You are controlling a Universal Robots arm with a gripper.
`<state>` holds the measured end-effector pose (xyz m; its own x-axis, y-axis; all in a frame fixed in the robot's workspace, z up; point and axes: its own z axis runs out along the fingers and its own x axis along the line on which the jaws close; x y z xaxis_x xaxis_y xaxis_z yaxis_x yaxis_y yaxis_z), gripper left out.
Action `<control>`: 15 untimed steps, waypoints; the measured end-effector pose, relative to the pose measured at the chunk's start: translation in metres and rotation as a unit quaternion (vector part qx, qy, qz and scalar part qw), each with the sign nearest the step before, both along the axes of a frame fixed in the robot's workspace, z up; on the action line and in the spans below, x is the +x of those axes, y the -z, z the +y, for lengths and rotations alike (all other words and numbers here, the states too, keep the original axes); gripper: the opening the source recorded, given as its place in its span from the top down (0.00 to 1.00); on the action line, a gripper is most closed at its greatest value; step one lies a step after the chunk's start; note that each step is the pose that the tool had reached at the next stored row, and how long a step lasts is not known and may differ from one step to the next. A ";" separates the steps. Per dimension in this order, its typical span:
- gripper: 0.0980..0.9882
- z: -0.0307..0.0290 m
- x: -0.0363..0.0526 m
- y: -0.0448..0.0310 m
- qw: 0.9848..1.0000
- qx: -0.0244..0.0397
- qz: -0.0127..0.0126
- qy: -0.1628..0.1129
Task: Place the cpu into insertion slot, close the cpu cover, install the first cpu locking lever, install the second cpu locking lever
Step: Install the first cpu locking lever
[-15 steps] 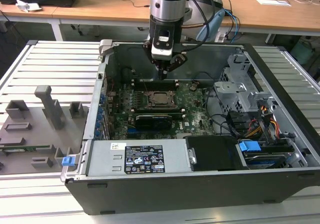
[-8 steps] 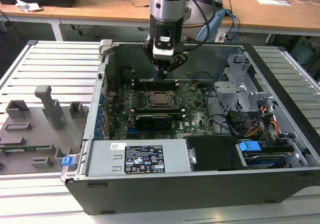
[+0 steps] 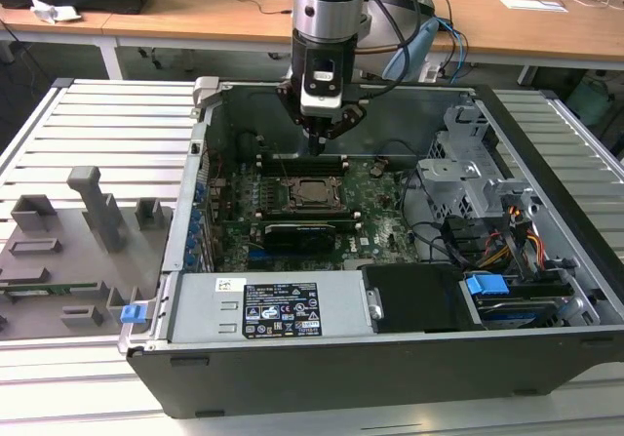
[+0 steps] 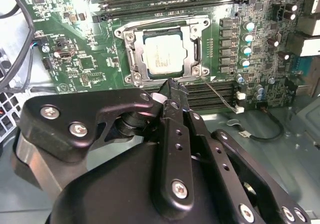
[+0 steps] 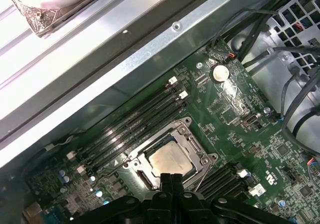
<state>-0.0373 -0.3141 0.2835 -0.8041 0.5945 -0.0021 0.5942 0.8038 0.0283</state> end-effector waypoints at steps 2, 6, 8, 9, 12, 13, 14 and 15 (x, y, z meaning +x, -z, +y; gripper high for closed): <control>0.99 0.0000 0.0000 0.0000 1.000 0.000 0.000 -0.005; 0.99 0.0000 0.0000 0.0000 1.000 0.000 0.000 -0.016; 0.99 0.0000 0.0000 0.0000 1.000 0.000 0.000 -0.022; 0.99 0.0000 0.0000 0.0000 1.000 0.000 0.000 -0.026; 0.99 0.0000 0.0000 0.0000 0.999 0.000 0.000 -0.033; 0.99 0.0000 0.0000 0.0000 0.999 0.000 0.000 -0.035; 0.99 0.0000 0.0000 0.0000 0.999 0.000 0.000 -0.038; 0.99 0.0000 0.0000 0.0000 0.999 0.000 0.000 -0.042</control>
<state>-0.0373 -0.3141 0.2835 -0.8508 0.5255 -0.0021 0.5253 0.8505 0.0284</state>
